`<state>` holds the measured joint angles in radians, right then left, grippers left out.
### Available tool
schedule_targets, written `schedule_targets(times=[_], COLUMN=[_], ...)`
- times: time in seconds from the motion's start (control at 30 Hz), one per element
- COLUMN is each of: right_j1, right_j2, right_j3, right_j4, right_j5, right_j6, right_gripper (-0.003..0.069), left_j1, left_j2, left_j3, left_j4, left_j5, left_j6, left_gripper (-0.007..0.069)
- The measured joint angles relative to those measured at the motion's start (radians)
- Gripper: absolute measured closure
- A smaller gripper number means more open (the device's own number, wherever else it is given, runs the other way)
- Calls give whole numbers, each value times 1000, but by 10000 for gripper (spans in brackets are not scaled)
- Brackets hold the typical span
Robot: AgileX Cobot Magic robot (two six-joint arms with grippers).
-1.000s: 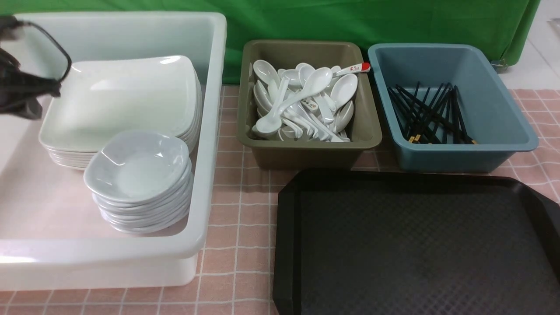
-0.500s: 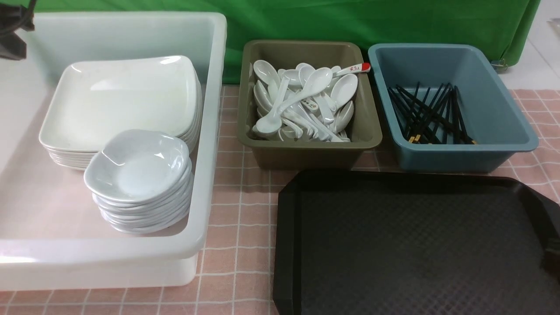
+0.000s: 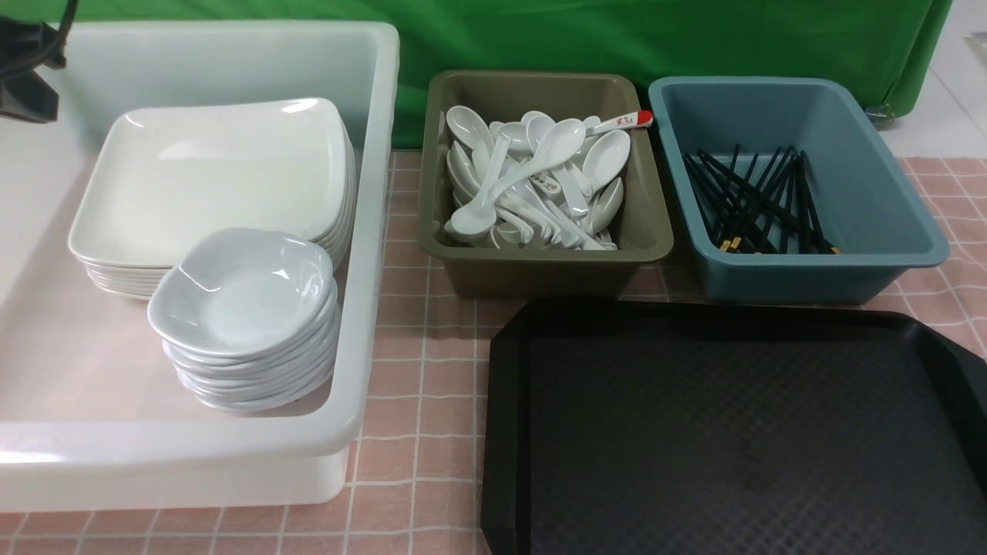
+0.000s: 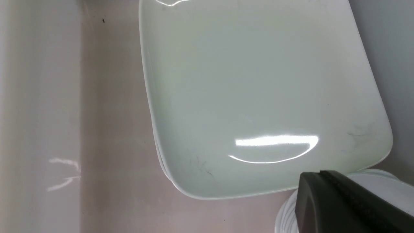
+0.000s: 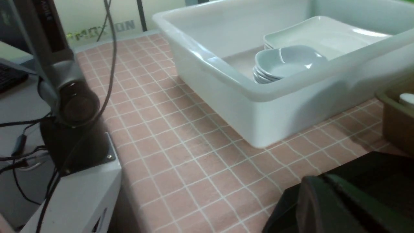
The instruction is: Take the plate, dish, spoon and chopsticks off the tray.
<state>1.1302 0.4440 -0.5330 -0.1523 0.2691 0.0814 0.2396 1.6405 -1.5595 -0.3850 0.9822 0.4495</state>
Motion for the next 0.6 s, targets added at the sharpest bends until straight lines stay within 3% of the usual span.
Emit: schedule_targets(times=[0.3,0.6], right_j1=[1,1], right_j2=[0,0], right_j3=[2,2], right_j4=[17,17], right_j5=[0,0], right_j6=[-12,-12], right_gripper=[617,596], left_j1=[0,0], left_j2=[0,-1], left_j3=[0,0], left_j4=[0,4], left_j5=[6,128], left_j6=[0,-10], left_gripper=[627,626])
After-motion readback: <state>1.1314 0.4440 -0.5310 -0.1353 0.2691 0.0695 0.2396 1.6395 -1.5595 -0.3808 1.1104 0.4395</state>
